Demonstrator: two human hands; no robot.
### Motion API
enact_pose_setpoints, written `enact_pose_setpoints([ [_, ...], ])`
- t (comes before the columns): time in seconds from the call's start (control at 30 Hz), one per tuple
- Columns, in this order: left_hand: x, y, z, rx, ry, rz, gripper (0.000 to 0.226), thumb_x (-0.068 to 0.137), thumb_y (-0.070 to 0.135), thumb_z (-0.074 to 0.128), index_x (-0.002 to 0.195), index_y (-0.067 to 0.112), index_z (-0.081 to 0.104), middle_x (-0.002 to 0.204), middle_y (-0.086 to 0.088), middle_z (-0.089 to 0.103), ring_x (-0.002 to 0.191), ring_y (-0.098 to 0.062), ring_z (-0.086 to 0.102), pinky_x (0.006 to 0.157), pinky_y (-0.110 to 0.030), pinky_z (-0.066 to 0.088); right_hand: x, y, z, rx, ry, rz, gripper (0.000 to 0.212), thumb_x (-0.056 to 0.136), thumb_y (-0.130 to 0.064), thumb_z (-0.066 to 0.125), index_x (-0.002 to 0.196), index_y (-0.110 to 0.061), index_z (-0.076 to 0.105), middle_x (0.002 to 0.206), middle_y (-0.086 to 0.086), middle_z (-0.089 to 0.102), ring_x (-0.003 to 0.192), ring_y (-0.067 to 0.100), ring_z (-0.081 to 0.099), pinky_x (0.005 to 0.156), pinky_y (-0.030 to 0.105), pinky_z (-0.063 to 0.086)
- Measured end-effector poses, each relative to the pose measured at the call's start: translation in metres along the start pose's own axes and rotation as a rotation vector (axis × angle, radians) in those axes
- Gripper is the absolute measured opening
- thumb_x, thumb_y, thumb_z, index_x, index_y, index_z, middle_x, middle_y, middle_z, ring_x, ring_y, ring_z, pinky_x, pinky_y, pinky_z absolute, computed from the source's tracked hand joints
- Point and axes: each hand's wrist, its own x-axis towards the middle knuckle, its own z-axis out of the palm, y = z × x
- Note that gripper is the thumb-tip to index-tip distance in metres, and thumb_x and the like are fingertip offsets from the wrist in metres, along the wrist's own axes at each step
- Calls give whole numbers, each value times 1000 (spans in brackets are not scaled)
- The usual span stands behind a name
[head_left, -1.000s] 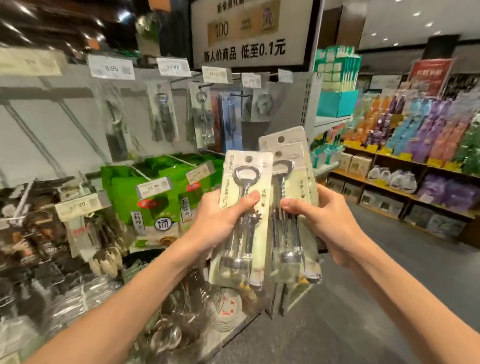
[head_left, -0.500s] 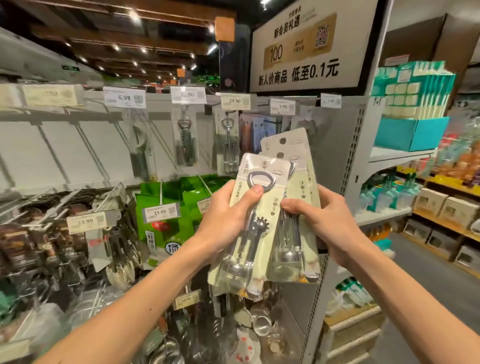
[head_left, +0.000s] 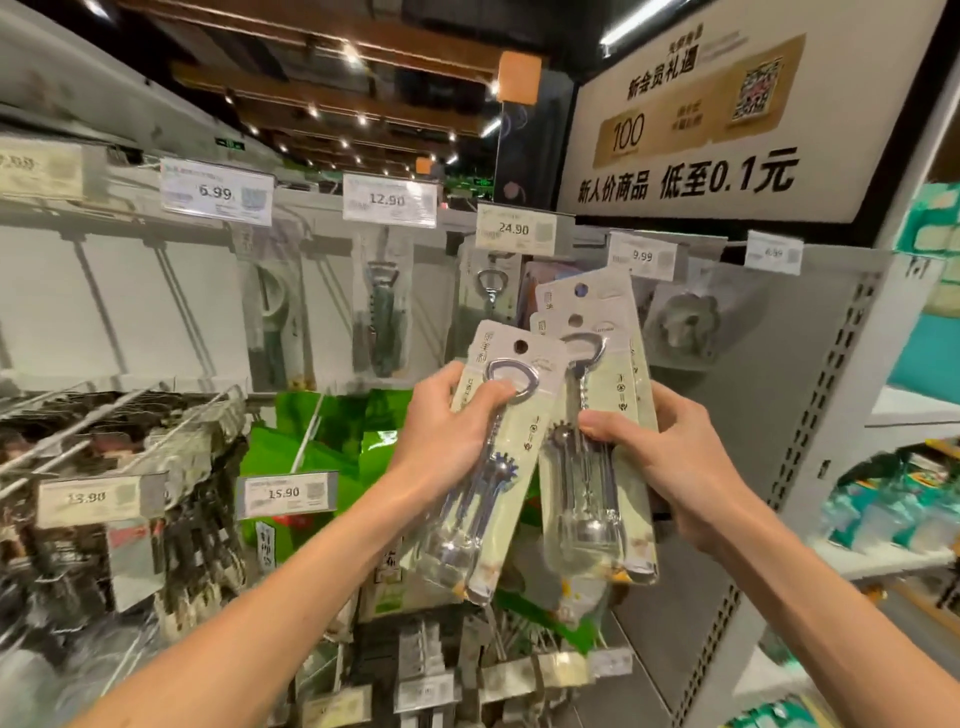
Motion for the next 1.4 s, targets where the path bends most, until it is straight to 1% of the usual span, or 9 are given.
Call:
enact_pose_setpoints([
  [0.43,67,-17,3,146,71,107,26,100,32,55,122,20,60,100,3,75,87,-10,73,89,-44,57,65,23,-22,45,-48,-97,36,69,-14,80,103,-21,70,92,-4,78,80,13,75,63,26,59],
  [0.63,83,0,16,262,117,185,52,101,22,52,147,36,34,57,9,63,48,-3,56,59,-21,44,82,25,-31,64,-102,-104,37,72,-9,80,107,-17,68,91,-4,78,80,14,75,60,23,58],
  [0.8,95,8,25,323,189,306,53,100,24,50,148,37,31,145,-11,52,127,-29,54,112,-50,38,84,29,-39,66,-130,-119,36,71,-9,79,104,-18,68,90,-5,78,79,14,75,62,26,60],
  [0.97,108,20,32,412,183,498,61,102,15,49,153,35,22,157,19,24,127,10,28,108,-23,17,86,30,-47,107,-124,-158,38,69,-10,79,104,-18,68,91,-5,77,79,15,75,61,24,59],
  [1.03,116,23,34,446,178,542,64,102,9,48,154,35,20,156,19,23,108,6,48,106,-13,27,87,31,-47,111,-132,-165,39,68,-13,80,105,-20,68,92,-5,77,81,16,75,64,28,61],
  [1.1,124,23,33,480,202,571,66,102,7,46,156,32,18,142,19,48,68,5,42,66,3,44,88,32,-45,96,-142,-175,42,66,-17,80,105,-21,68,93,-6,77,83,16,75,69,33,62],
  [1.17,132,17,30,538,242,600,67,102,10,46,157,33,16,84,1,64,46,-4,35,43,-22,48,88,32,-42,93,-139,-176,46,62,-22,81,107,-21,67,94,-6,77,85,16,75,71,35,62],
  [1.3,140,6,24,635,312,618,70,100,12,47,156,38,15,69,23,31,46,-29,44,48,-18,49,88,34,-36,105,-150,-206,45,63,-21,80,106,-21,68,95,-7,77,85,12,74,69,29,61],
  [1.4,144,2,21,694,297,652,73,100,10,47,157,35,9,65,23,28,41,-16,41,41,-32,47,88,34,-32,107,-152,-227,38,66,-16,80,103,-21,69,93,-8,77,83,9,74,67,23,59],
])
